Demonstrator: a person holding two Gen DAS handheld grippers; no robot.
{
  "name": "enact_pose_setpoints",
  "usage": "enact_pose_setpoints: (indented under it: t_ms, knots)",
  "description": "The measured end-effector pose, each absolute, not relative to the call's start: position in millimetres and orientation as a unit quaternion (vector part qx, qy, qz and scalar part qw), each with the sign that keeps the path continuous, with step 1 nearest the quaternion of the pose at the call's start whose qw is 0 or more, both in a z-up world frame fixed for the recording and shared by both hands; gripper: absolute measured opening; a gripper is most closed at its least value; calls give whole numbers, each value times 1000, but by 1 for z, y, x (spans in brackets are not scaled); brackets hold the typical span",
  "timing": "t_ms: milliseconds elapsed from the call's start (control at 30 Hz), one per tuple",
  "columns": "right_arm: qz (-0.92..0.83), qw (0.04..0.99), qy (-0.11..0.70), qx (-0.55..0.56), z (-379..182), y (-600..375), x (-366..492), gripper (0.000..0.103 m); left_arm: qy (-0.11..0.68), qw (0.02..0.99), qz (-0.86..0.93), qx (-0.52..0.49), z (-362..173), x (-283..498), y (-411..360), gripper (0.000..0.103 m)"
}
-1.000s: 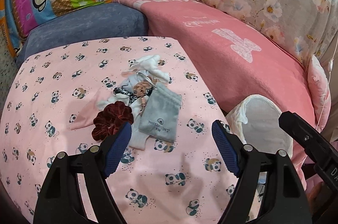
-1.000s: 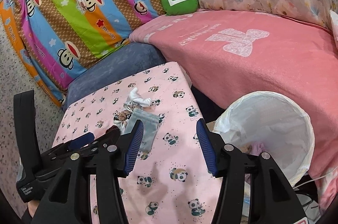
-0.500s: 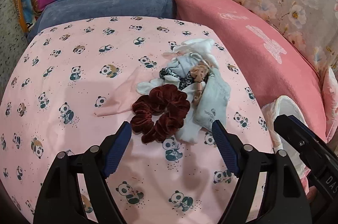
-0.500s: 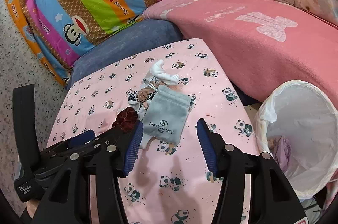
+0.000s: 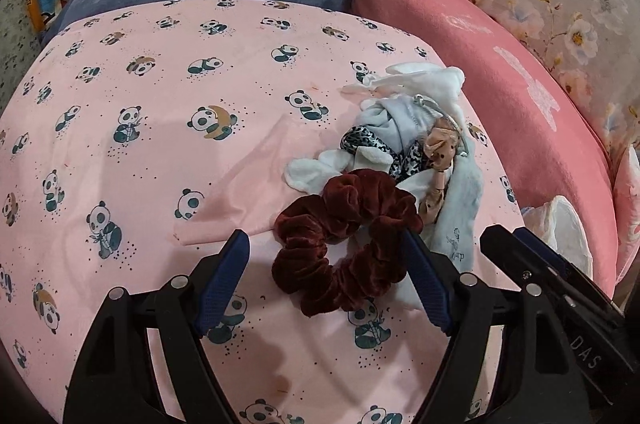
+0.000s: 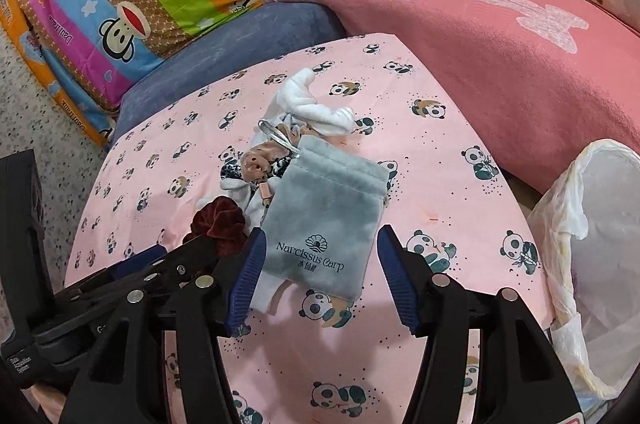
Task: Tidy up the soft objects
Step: 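Grasp the dark red scrunchie with the left tool while the right tool grasps the grey pouch, then lift the scrunchie and grey pouch in both tools toward the bin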
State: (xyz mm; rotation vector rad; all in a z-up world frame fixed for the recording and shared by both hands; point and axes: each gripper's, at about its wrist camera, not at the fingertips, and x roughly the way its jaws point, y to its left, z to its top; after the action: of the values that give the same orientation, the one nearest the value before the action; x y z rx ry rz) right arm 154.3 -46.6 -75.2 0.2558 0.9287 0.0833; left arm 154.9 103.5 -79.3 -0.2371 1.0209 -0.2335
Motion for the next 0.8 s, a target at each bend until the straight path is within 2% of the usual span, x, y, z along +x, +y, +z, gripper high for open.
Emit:
enact_pose_setpoints:
  t_ms: [133, 300, 367, 400, 433, 467, 533, 600, 800]
  knots:
    - [33, 877, 462, 125, -91, -47, 165, 59, 496, 848, -129, -136, -89, 162, 108, 65]
    - [31, 868, 480, 126, -110, -47, 169, 59, 496, 841, -155, -153, -90, 160, 111, 39]
    - [29, 873, 474, 111, -111, -44, 166, 58, 494, 841, -158, -155, -90, 160, 111, 33]
    - [29, 874, 474, 107, -112, -42, 166, 54, 493, 841, -160, -156, -91, 159, 111, 27]
    - [32, 874, 475, 102, -113, -40, 166, 45, 493, 841, -161, -157, -91, 157, 110, 23]
    - [33, 874, 476, 97, -113, -39, 165, 40, 493, 841, -161, -156, -91, 157, 109, 22]
    - [37, 872, 478, 94, -114, -38, 163, 19, 490, 844, -159, -151, -88, 155, 107, 17]
    - [47, 869, 481, 104, -115, -38, 160, 10, 488, 846, -156, -148, -85, 152, 107, 14]
    - [51, 881, 455, 116, -93, -44, 141, 9, 472, 857, -150, -139, -63, 139, 104, 13]
